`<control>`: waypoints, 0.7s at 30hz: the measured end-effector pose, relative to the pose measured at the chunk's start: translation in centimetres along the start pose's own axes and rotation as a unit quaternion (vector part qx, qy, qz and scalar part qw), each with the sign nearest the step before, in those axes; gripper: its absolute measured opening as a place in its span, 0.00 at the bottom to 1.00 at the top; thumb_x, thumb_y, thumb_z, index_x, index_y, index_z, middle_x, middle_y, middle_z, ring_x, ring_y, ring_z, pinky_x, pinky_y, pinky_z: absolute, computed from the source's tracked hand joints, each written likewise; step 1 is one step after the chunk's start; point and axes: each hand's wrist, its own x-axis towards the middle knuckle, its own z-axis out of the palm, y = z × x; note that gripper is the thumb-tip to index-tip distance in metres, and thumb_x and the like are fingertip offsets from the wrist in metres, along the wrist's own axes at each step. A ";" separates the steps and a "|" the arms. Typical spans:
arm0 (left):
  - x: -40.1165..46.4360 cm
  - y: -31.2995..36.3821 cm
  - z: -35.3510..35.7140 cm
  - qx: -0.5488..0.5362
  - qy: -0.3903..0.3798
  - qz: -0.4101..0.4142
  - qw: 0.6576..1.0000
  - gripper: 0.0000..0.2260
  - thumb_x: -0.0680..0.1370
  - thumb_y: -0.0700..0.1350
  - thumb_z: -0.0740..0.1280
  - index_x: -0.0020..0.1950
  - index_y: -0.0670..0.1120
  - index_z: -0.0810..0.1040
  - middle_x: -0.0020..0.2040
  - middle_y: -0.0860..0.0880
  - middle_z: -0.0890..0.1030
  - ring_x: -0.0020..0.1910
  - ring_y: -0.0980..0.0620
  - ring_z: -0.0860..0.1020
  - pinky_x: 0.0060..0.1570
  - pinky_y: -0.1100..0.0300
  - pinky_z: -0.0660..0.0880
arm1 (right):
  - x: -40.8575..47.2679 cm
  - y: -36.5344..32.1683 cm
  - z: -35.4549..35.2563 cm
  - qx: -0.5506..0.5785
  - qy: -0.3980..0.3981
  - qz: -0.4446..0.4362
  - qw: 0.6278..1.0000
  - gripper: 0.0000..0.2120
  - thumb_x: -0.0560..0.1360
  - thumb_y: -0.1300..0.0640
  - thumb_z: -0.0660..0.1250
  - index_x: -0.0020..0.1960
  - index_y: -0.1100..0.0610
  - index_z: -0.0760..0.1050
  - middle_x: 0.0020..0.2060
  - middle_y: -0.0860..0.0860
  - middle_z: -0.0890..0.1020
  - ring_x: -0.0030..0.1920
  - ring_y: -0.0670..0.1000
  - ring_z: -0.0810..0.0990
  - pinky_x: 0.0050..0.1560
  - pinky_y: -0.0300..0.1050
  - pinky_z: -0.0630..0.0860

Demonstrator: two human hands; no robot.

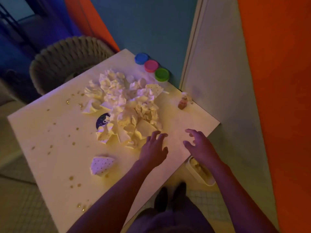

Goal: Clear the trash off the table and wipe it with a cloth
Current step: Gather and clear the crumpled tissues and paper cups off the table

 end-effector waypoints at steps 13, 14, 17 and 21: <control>2.0 -3.8 3.3 0.021 -0.042 -0.098 0.994 0.28 0.79 0.45 0.64 0.77 0.58 0.60 0.78 0.49 0.58 0.67 0.41 0.69 0.51 0.47 0.77 | 11.5 -2.4 3.9 -0.122 -0.138 -0.050 0.982 0.22 0.77 0.47 0.65 0.70 0.45 0.70 0.65 0.50 0.74 0.58 0.55 0.79 0.59 0.52 0.76; 2.1 -3.8 3.4 0.024 -0.034 -0.095 0.995 0.26 0.79 0.45 0.63 0.76 0.57 0.62 0.77 0.49 0.60 0.67 0.41 0.69 0.50 0.47 0.78 | 12.0 -2.6 4.0 -0.129 -0.144 -0.054 0.980 0.22 0.77 0.47 0.65 0.70 0.45 0.69 0.65 0.50 0.73 0.58 0.56 0.79 0.59 0.52 0.76; 3.1 -3.7 3.8 0.018 -0.015 -0.100 0.995 0.20 0.80 0.45 0.62 0.72 0.54 0.69 0.72 0.49 0.66 0.63 0.43 0.72 0.48 0.48 0.78 | 14.3 -3.1 4.6 -0.155 -0.164 -0.084 0.970 0.22 0.77 0.49 0.65 0.70 0.45 0.70 0.66 0.50 0.72 0.58 0.57 0.79 0.57 0.51 0.76; 3.5 -3.3 3.9 -0.022 0.011 -0.115 0.993 0.15 0.77 0.42 0.63 0.63 0.53 0.74 0.62 0.49 0.72 0.55 0.43 0.77 0.44 0.49 0.77 | 16.5 -4.0 5.5 -0.187 -0.184 -0.148 0.953 0.22 0.76 0.51 0.67 0.69 0.44 0.70 0.65 0.48 0.70 0.58 0.57 0.79 0.54 0.50 0.76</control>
